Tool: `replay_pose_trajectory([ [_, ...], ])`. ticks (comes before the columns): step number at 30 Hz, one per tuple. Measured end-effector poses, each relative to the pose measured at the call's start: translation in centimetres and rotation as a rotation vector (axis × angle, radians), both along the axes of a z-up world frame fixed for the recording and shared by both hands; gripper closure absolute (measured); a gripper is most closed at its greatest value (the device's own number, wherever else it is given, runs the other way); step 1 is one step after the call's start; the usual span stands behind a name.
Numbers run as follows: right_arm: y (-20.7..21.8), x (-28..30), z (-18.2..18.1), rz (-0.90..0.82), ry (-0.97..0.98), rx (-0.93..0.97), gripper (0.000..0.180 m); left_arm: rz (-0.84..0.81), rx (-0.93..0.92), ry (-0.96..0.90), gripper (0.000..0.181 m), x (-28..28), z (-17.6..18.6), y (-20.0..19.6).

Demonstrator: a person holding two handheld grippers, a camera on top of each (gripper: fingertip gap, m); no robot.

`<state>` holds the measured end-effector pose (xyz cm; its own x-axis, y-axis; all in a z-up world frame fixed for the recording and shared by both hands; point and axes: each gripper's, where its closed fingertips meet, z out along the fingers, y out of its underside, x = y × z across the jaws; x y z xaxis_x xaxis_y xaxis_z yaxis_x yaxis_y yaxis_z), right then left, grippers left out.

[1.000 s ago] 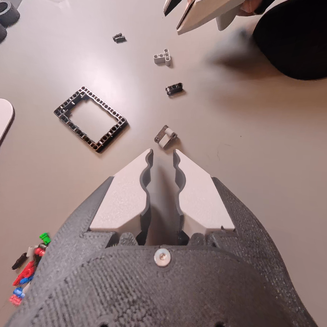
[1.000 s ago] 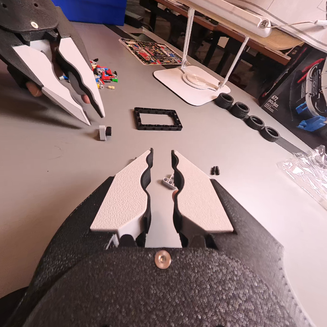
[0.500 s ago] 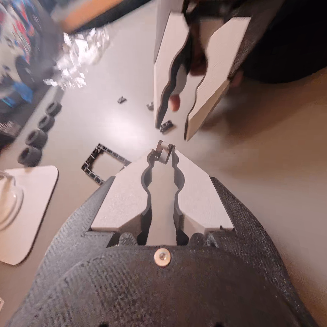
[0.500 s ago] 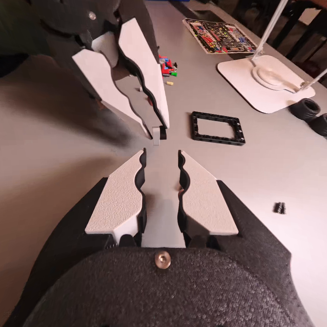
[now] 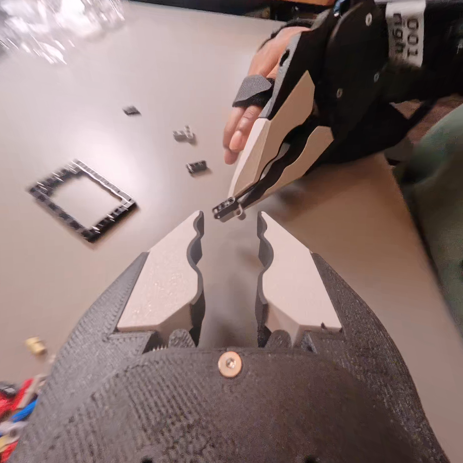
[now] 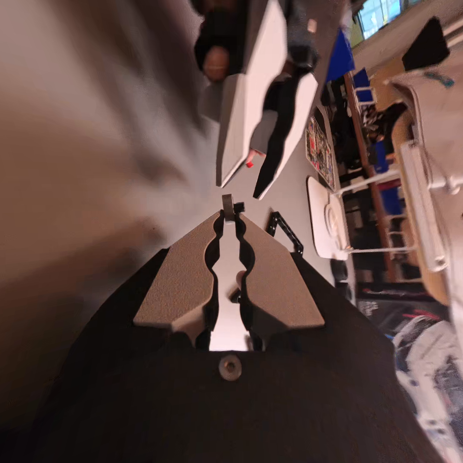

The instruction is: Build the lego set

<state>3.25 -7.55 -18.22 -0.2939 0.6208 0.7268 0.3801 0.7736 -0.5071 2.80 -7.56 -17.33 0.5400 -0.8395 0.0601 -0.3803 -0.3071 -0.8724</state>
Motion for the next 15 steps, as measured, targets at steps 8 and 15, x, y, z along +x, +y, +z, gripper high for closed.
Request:
replay_pose_trajectory([
  [8, -1.3, -0.6, -2.9, 0.073, -0.102, 0.148, 0.174, -0.004, -0.052, 0.217, 0.157, -0.2, -3.8, -0.3],
  [15, 4.5, 4.4, 0.5, -0.208, -0.069, -0.327, 0.155, 0.027, 0.009, 0.333, 0.157, -2.4, -3.9, 0.4],
])
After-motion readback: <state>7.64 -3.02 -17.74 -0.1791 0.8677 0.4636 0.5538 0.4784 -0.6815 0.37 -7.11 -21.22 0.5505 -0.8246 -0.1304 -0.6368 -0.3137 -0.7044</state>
